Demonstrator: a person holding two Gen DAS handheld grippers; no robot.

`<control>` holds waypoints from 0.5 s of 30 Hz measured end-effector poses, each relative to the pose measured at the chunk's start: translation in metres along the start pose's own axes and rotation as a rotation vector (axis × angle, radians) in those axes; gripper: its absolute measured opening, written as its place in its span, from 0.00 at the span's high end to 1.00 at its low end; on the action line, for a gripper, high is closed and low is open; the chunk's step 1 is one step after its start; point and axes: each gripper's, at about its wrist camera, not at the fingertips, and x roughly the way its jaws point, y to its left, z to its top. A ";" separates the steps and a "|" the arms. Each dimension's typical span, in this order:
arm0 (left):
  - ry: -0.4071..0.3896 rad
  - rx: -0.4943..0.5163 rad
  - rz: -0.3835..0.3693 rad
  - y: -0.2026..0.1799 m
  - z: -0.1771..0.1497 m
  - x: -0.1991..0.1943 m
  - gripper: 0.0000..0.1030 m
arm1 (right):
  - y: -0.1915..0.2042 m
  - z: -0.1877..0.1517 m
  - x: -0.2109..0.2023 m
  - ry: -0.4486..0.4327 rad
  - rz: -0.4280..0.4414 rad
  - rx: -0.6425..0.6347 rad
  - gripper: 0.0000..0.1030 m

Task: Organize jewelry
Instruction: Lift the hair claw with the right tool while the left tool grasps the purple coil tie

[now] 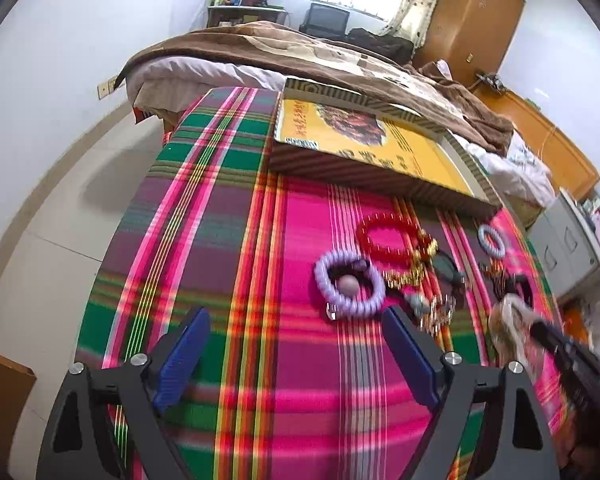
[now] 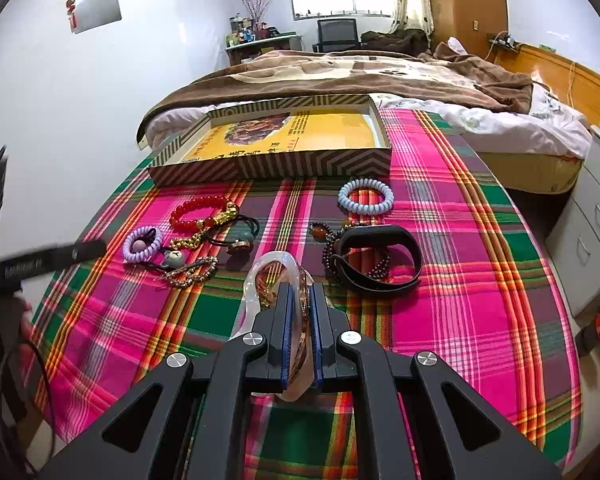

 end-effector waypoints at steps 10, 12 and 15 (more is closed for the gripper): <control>0.045 0.049 0.068 -0.011 0.019 0.028 0.43 | 0.004 0.001 0.003 0.003 0.001 -0.033 0.92; 0.058 0.063 0.071 -0.012 0.018 0.033 0.47 | 0.003 0.001 0.004 0.005 0.002 -0.033 0.91; 0.075 0.071 0.064 -0.015 0.018 0.039 0.52 | 0.000 0.001 0.010 0.028 -0.011 -0.017 0.88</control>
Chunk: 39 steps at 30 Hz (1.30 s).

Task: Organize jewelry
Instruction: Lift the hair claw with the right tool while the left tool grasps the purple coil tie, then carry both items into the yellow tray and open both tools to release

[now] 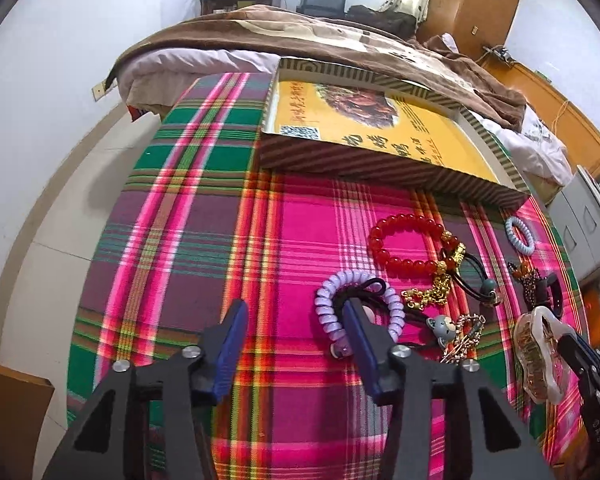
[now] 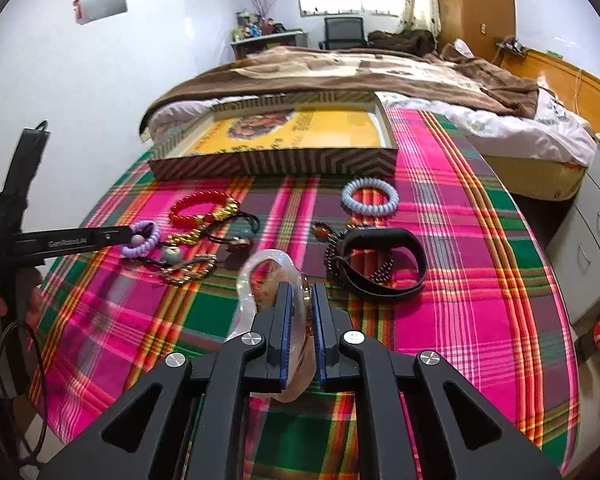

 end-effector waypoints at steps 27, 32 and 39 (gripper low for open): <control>-0.101 0.041 -0.075 -0.018 0.005 -0.033 0.91 | -0.004 0.000 -0.005 -0.037 0.055 0.030 0.87; -0.124 0.050 -0.098 -0.026 0.006 -0.046 0.91 | -0.007 0.003 -0.011 -0.055 0.058 0.030 0.87; -0.162 0.059 -0.112 -0.035 0.025 -0.060 0.91 | -0.021 0.037 -0.021 -0.102 0.055 0.038 0.87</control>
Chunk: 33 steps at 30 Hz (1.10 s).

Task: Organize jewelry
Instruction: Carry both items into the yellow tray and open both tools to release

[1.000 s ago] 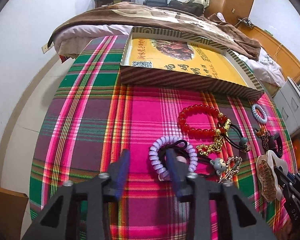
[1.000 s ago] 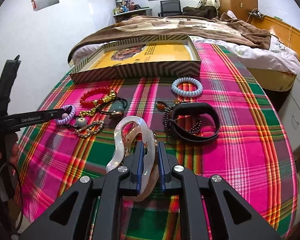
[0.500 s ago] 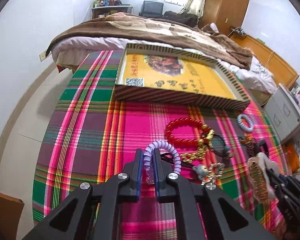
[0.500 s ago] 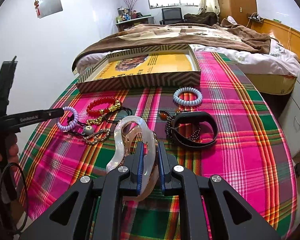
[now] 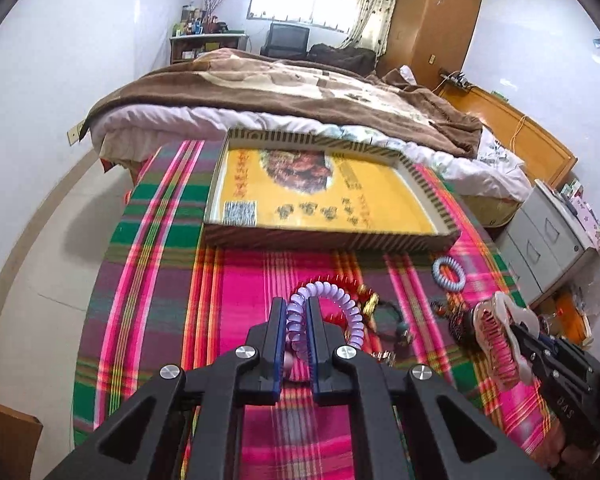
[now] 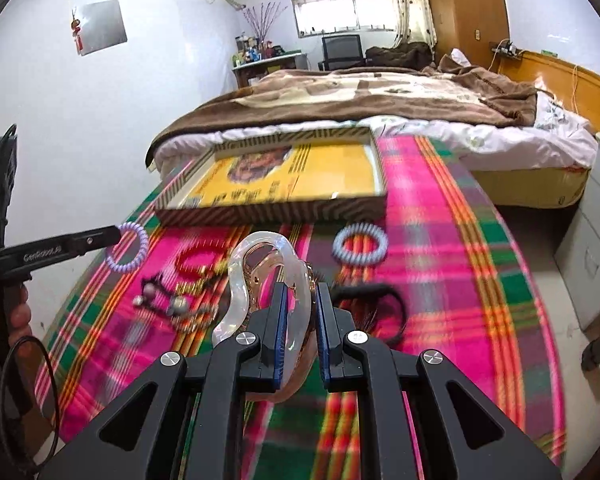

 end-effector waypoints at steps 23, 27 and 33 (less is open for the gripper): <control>0.003 -0.031 -0.005 0.017 0.110 0.095 0.91 | -0.038 0.119 0.120 0.086 -0.054 -0.036 0.87; 0.034 -0.038 0.007 0.021 0.117 0.124 0.91 | -0.040 0.127 0.148 0.122 -0.076 -0.045 0.87; 0.083 -0.026 0.027 0.023 0.119 0.156 0.91 | -0.043 0.132 0.180 0.168 -0.088 -0.044 0.87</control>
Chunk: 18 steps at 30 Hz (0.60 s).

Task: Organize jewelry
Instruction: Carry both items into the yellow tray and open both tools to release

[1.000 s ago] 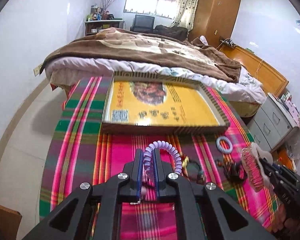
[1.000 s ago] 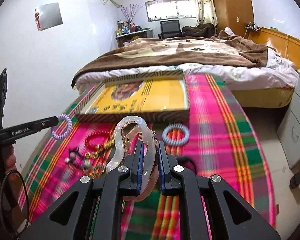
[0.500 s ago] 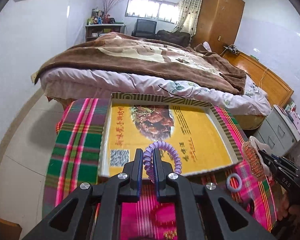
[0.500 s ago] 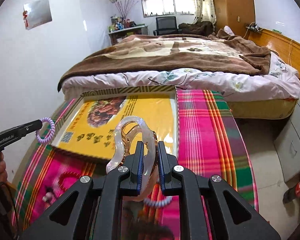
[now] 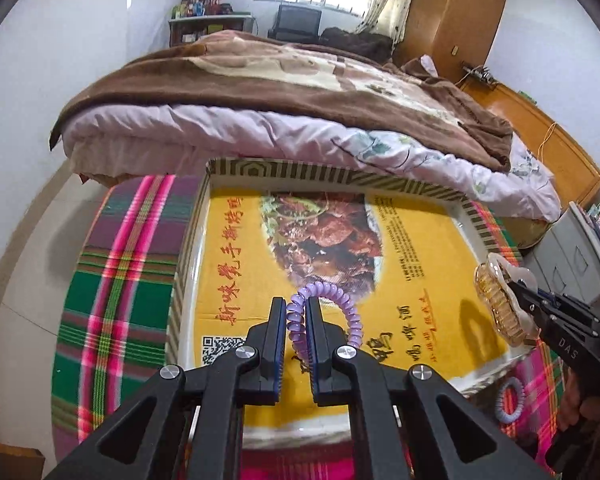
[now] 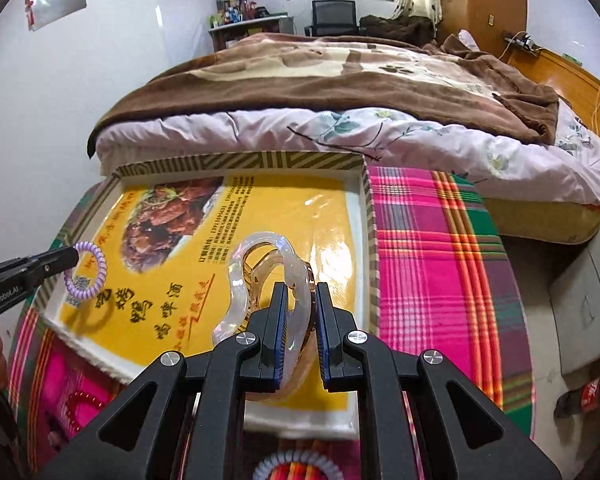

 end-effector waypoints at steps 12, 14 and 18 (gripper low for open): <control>0.061 0.000 0.023 0.001 -0.006 0.028 0.91 | 0.002 0.002 0.025 0.045 -0.033 -0.016 0.87; 0.067 -0.003 0.024 0.001 -0.007 0.030 0.91 | 0.001 0.002 0.025 0.046 -0.037 -0.018 0.87; 0.081 -0.001 0.031 0.003 -0.009 0.032 0.87 | 0.000 0.002 0.025 0.047 -0.033 -0.010 0.87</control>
